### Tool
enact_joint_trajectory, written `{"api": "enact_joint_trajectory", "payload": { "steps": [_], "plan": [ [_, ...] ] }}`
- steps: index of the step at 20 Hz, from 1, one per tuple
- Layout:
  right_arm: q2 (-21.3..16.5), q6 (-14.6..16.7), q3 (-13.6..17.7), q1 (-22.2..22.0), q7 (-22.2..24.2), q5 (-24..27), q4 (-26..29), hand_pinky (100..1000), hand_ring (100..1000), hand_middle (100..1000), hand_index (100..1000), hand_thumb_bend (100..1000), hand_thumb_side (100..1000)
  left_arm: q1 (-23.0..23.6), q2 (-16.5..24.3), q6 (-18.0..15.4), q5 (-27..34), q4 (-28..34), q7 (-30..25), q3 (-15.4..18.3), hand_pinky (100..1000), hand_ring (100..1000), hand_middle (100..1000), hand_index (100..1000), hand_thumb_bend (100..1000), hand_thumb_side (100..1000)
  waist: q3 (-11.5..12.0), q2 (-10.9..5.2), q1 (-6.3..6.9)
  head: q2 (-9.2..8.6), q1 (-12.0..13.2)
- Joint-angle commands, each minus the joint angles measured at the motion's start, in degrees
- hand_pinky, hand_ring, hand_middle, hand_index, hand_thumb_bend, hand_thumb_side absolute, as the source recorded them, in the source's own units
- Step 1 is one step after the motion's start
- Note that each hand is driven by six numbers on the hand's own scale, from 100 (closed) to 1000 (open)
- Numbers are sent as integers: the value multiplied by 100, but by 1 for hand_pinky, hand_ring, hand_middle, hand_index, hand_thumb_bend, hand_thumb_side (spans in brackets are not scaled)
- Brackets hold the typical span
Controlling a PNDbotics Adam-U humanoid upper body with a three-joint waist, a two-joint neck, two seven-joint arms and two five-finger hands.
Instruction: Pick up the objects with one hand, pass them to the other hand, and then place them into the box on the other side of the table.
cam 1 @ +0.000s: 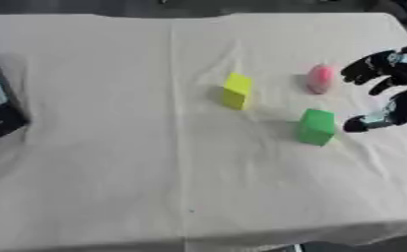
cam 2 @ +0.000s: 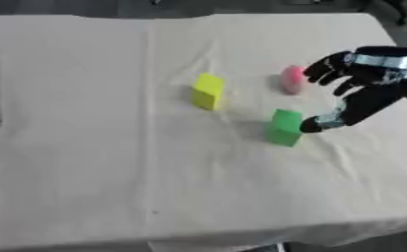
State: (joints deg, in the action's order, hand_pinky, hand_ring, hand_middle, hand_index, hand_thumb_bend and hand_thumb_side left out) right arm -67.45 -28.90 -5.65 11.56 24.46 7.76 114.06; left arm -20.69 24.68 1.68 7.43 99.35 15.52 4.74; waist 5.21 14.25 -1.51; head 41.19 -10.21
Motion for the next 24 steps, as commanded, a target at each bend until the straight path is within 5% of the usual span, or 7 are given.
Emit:
{"api": "enact_joint_trajectory", "payload": {
  "steps": [1,11,17,24],
  "plan": [
    [-181,-157,-5,114,245,-130,54,824,916,831,868,654,226,-97,163,4,20,76,-22,-1,713,772,865,805,856,418,23,-286,-28,21,-20],
    [14,-513,-303,500,562,-711,54,845,922,848,879,654,220,-99,147,11,36,51,-37,-18,712,772,863,805,857,418,46,-292,-27,50,-114],
    [97,-470,-484,649,1031,-1197,52,861,932,869,893,655,230,-92,159,13,30,48,-52,-34,712,772,862,805,858,417,44,-325,-59,99,-100],
    [17,-328,-467,685,1517,-1124,-112,868,937,874,895,654,231,-123,175,18,26,50,-72,-52,712,772,862,805,859,417,80,-298,-118,190,-55]
  ]
}}
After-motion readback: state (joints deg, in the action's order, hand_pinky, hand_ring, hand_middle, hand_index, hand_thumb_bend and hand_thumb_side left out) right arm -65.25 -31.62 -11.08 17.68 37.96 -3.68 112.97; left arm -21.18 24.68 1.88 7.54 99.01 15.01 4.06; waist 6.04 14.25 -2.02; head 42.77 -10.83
